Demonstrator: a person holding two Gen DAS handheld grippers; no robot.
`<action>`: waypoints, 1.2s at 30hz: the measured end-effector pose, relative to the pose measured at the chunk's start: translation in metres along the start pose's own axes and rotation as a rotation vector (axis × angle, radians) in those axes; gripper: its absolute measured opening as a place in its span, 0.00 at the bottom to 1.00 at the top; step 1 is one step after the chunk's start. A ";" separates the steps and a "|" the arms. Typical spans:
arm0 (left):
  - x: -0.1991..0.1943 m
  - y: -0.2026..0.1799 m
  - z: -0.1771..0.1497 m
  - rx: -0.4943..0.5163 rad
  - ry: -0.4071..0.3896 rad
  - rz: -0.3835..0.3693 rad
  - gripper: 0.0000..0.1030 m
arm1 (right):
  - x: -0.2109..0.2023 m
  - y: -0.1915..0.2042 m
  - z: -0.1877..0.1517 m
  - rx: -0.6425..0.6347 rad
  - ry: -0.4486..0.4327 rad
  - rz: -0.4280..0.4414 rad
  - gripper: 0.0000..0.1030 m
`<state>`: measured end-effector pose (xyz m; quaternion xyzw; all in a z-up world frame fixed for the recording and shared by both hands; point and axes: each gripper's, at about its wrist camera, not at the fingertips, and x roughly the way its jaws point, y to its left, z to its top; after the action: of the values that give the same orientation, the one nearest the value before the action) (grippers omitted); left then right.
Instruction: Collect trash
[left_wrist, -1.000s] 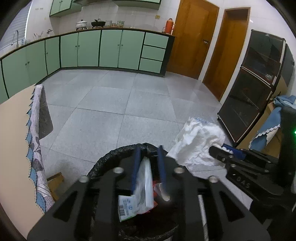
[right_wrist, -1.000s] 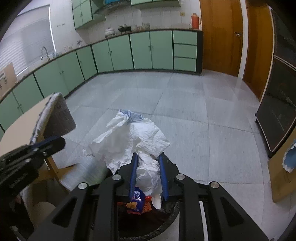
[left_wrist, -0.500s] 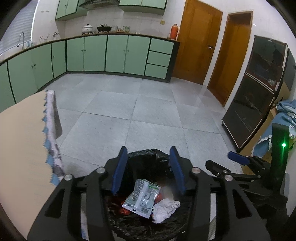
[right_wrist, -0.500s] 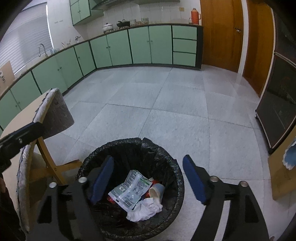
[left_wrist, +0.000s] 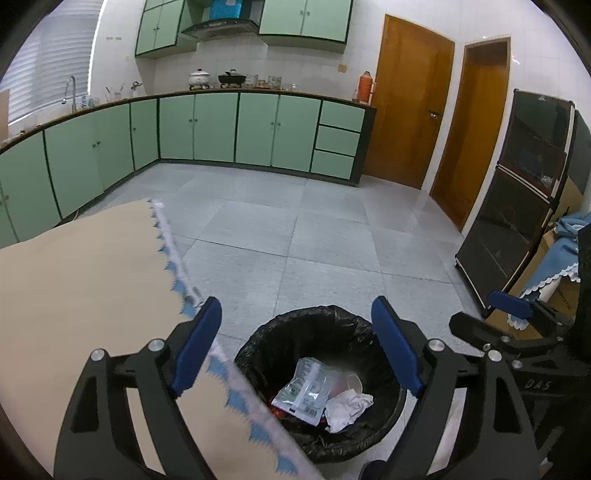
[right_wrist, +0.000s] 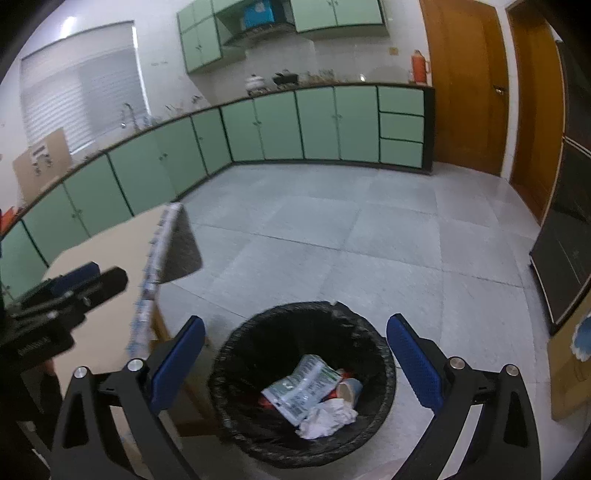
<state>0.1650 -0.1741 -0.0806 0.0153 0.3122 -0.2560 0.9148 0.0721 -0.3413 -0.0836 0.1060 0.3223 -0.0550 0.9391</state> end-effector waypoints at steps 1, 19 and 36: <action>-0.009 0.002 -0.001 -0.008 -0.002 0.007 0.80 | -0.006 0.004 0.001 -0.001 -0.004 0.007 0.94; -0.114 0.014 -0.020 -0.054 -0.061 0.071 0.86 | -0.102 0.056 -0.005 -0.013 -0.076 0.033 0.94; -0.175 0.012 -0.039 -0.044 -0.125 0.104 0.87 | -0.152 0.092 -0.021 -0.086 -0.149 0.041 0.94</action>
<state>0.0308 -0.0758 -0.0117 -0.0046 0.2587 -0.2017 0.9447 -0.0444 -0.2413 0.0092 0.0677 0.2515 -0.0294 0.9650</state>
